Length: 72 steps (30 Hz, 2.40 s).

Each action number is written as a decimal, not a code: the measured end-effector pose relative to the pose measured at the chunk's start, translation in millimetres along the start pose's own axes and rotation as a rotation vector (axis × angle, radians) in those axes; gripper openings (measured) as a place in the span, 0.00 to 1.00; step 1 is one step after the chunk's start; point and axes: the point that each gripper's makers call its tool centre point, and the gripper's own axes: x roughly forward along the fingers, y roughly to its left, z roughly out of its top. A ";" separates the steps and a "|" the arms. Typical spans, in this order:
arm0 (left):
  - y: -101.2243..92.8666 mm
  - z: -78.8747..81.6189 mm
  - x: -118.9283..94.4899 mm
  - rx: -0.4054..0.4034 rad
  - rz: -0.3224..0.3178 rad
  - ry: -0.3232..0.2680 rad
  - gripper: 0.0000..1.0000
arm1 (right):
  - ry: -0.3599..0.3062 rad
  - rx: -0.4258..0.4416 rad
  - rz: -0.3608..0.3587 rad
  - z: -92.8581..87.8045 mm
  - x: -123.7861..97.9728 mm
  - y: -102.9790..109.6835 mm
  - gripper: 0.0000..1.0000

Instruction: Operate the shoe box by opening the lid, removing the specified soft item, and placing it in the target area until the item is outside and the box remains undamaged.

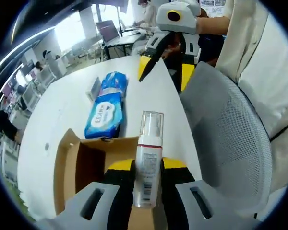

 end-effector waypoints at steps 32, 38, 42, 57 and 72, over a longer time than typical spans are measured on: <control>-22.4 47.4 12.8 0.041 -0.059 -0.172 0.18 | -0.029 -0.144 0.090 26.6 14.9 23.2 0.19; -21.6 46.9 16.3 0.047 -0.055 -0.173 0.19 | -0.022 -0.178 0.096 27.3 15.3 24.9 0.18; -21.5 45.3 19.1 0.046 -0.056 -0.170 0.19 | -0.006 -0.200 0.093 26.1 16.7 26.1 0.17; -19.7 43.8 24.6 0.055 -0.026 -0.181 0.20 | 0.051 -0.196 0.093 21.8 19.3 22.4 0.16; -1.5 43.3 21.5 -0.021 0.051 -0.222 0.24 | 0.094 -0.203 0.118 21.6 22.7 8.6 0.16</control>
